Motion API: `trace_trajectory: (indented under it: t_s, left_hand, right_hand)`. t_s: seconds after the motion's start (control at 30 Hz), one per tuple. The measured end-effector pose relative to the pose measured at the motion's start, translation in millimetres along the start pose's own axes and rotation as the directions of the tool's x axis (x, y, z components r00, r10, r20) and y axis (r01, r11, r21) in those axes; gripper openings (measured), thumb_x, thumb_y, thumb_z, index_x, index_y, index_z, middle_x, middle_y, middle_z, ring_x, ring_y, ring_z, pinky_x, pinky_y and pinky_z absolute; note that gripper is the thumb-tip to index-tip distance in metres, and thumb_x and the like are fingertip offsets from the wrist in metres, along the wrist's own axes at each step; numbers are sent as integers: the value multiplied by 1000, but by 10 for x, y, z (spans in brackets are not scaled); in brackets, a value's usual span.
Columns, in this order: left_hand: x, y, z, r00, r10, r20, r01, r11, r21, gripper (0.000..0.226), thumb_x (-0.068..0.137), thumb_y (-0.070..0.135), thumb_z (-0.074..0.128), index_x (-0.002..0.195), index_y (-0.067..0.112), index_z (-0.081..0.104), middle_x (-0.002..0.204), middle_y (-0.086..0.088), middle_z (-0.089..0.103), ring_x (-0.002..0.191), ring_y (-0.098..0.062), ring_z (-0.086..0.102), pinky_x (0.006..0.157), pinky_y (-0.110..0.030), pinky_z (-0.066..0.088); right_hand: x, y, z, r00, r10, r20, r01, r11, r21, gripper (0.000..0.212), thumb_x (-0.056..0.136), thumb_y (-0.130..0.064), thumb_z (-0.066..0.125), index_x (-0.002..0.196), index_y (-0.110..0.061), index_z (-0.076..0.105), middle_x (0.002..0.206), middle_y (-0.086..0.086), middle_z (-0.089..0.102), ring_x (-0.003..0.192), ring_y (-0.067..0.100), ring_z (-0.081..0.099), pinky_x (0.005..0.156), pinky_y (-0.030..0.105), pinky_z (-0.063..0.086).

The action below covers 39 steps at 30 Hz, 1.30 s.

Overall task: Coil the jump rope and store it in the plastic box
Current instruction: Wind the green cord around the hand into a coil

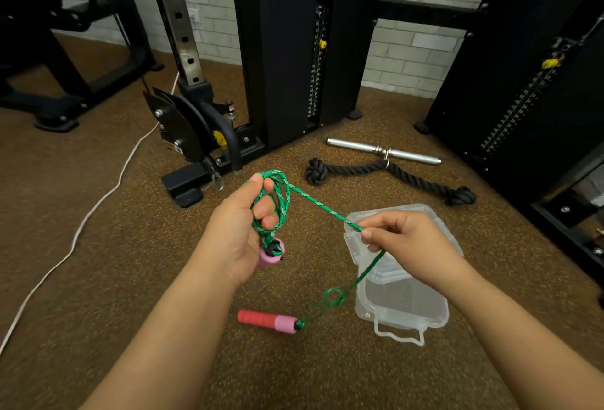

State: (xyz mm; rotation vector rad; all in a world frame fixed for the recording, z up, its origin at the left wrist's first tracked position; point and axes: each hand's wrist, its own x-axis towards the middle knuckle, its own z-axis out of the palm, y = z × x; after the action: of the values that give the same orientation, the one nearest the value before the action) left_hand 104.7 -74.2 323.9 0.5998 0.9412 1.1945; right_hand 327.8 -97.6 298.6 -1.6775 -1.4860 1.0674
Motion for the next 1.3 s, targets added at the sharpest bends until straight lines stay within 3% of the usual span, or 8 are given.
trace_trajectory:
  t_s: [0.13,0.37,0.6,0.73,0.9,1.03,1.13,1.3]
  left_hand:
    - [-44,-22,21,982,-113,153,96,989,113,26,97,28,41,79,14,54,47,8,34,43,-8,32,43,-17,33]
    - [-155,-76,103,854,-360,376,230,909,348,23,86,33,48,80,14,59,45,7,34,42,-10,33,45,-17,33]
    - [-122,0,52,901,-284,329,255,958,128,25,89,28,48,80,10,63,43,7,34,38,-7,33,41,-15,30]
    - [-65,35,38,964,-206,171,220,973,-66,34,94,28,45,98,5,69,44,8,36,40,-6,34,40,-13,32]
    - [-43,13,47,991,-120,59,125,986,-109,43,97,35,40,117,3,61,63,3,62,53,-9,51,57,-19,44]
    - [-62,-11,41,989,-101,110,88,989,118,53,97,51,21,121,18,55,101,0,75,85,-18,60,84,-37,42]
    - [-85,-41,66,992,-85,94,41,917,398,66,95,57,13,82,37,75,114,-8,70,101,-27,50,87,-44,35]
    - [-184,-65,106,985,-100,138,-28,705,709,60,93,61,15,72,43,68,84,20,65,82,1,59,56,-6,46]
  right_hand:
    - [6,44,23,994,-82,-77,65,976,-209,20,86,-19,64,95,-37,66,93,-7,70,91,10,64,79,26,51]
    - [-85,-99,250,909,-242,339,197,967,162,65,93,-4,48,137,-49,33,150,-21,33,137,-3,30,108,19,30]
    - [-70,-53,226,929,-202,311,139,968,211,25,95,-33,46,91,-19,67,65,-7,58,75,15,61,81,34,46]
    - [-61,5,197,981,-145,127,140,989,46,32,94,-40,44,78,-24,65,54,-12,50,60,9,56,69,36,46]
    - [-203,-34,415,917,-224,331,308,923,-229,27,95,-42,43,81,-30,62,55,-14,47,54,2,44,58,29,38]
    - [-272,-135,519,839,-331,432,468,844,-262,27,96,-38,44,84,-26,65,62,-27,53,62,-5,49,56,14,31]
    - [-308,-244,490,839,-378,392,455,882,-122,26,96,-34,47,82,-24,67,59,-22,52,59,-2,49,57,14,33]
    - [-281,-382,319,900,-345,267,313,937,158,25,96,-25,47,81,-17,65,61,-25,59,72,-7,55,70,16,44]
